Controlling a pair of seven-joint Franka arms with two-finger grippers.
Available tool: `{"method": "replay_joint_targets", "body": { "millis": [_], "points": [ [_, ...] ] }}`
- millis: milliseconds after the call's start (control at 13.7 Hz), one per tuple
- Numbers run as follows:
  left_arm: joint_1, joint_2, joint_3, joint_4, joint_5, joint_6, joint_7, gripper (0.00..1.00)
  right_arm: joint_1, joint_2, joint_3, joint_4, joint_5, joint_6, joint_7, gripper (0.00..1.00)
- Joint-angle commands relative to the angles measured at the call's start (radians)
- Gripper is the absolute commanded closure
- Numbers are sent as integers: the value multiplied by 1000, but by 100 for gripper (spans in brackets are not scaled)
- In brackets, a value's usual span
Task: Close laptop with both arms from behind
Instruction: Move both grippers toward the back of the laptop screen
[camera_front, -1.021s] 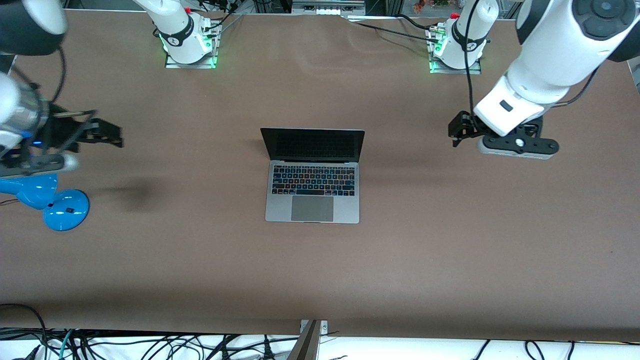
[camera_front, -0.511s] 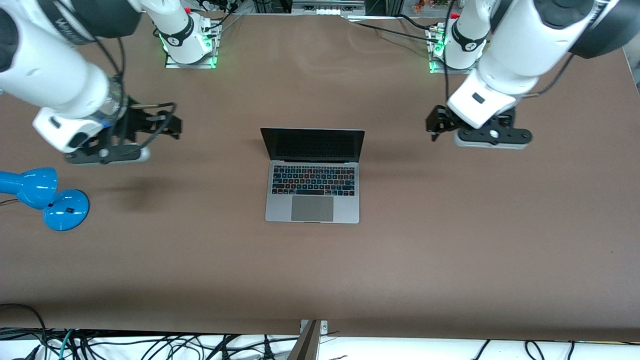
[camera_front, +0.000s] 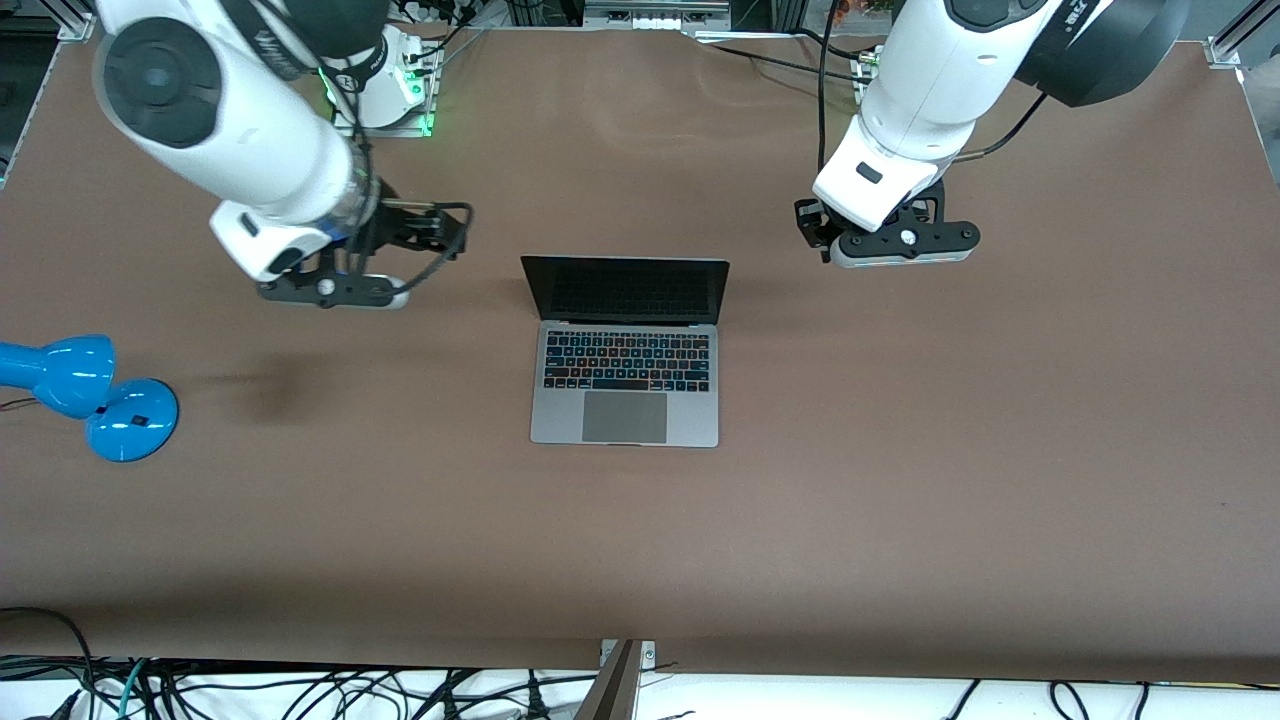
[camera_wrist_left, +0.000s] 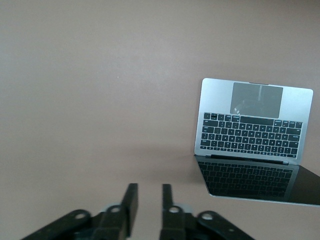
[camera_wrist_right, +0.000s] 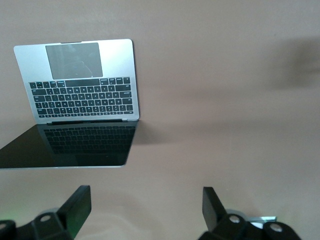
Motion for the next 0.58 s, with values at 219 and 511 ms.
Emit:
{"method": "replay_joint_targets", "body": {
  "millis": [219,511],
  "points": [
    [-33,30,-9,15,-85,-17,-34,100,92,39,-4,2,20,38,87,39],
    [-37,34,-53,-21,-85,13,-97,100,95,51,-6,-1,171,36,136,81]
  ]
}}
